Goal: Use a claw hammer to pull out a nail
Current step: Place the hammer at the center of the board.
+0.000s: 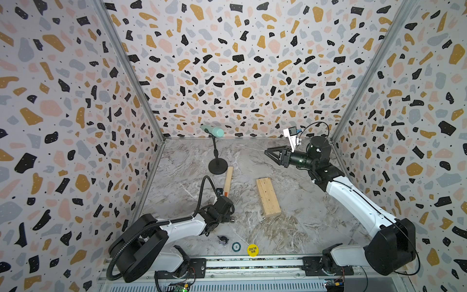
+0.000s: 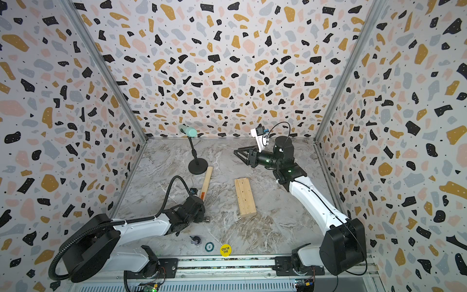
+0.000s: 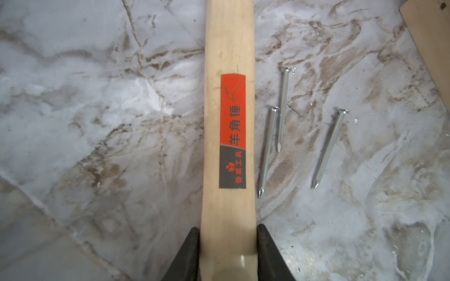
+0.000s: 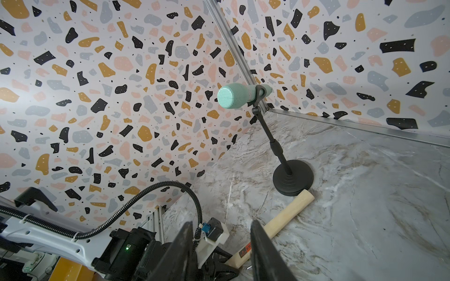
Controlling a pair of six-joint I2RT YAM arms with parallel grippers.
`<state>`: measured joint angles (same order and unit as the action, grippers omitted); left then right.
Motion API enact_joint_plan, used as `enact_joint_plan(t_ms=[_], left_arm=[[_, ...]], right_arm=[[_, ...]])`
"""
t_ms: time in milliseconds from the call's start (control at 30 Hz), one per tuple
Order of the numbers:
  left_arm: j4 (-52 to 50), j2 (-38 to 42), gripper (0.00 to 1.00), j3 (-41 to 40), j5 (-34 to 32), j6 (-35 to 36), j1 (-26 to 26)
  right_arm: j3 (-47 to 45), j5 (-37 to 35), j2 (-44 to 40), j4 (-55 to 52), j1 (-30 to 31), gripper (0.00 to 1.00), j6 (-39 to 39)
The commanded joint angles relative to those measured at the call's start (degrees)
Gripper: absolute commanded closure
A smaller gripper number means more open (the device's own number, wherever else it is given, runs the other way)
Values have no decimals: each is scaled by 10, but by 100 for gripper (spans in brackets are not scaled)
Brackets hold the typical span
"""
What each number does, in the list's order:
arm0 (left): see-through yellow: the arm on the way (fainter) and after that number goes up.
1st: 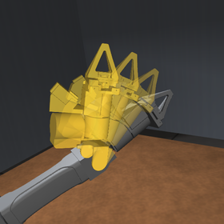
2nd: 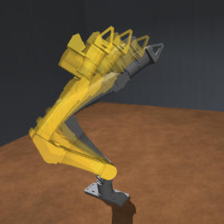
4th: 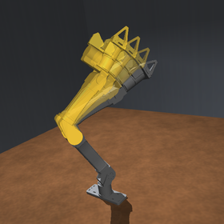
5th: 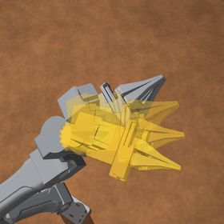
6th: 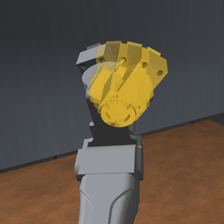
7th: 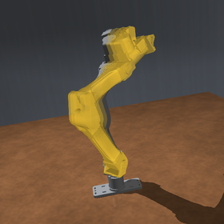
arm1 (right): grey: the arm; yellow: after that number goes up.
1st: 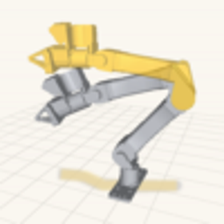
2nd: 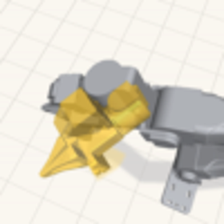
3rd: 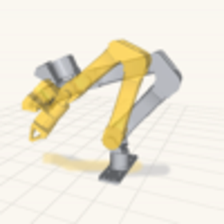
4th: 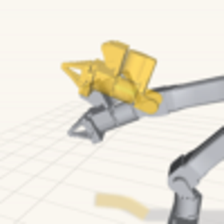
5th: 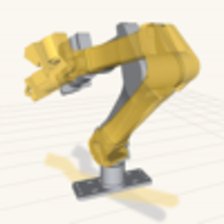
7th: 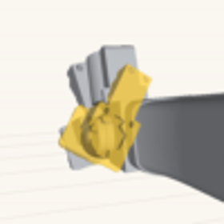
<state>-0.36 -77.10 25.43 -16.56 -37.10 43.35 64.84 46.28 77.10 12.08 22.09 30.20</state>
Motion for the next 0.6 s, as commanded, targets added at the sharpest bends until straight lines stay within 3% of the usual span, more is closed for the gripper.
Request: enact_joint_plan(t_ms=[0, 333, 567], left_arm=[[-105, -1, 67, -30, 36, -9, 3], [-142, 47, 64, 4, 28, -7, 3], [-176, 72, 50, 79, -3, 10, 2]], right_arm=[[0, 5, -24, 14, 0, 60, 2], [-3, 3, -21, 18, 0, 60, 3], [-7, 3, -25, 7, -11, 53, -4]])
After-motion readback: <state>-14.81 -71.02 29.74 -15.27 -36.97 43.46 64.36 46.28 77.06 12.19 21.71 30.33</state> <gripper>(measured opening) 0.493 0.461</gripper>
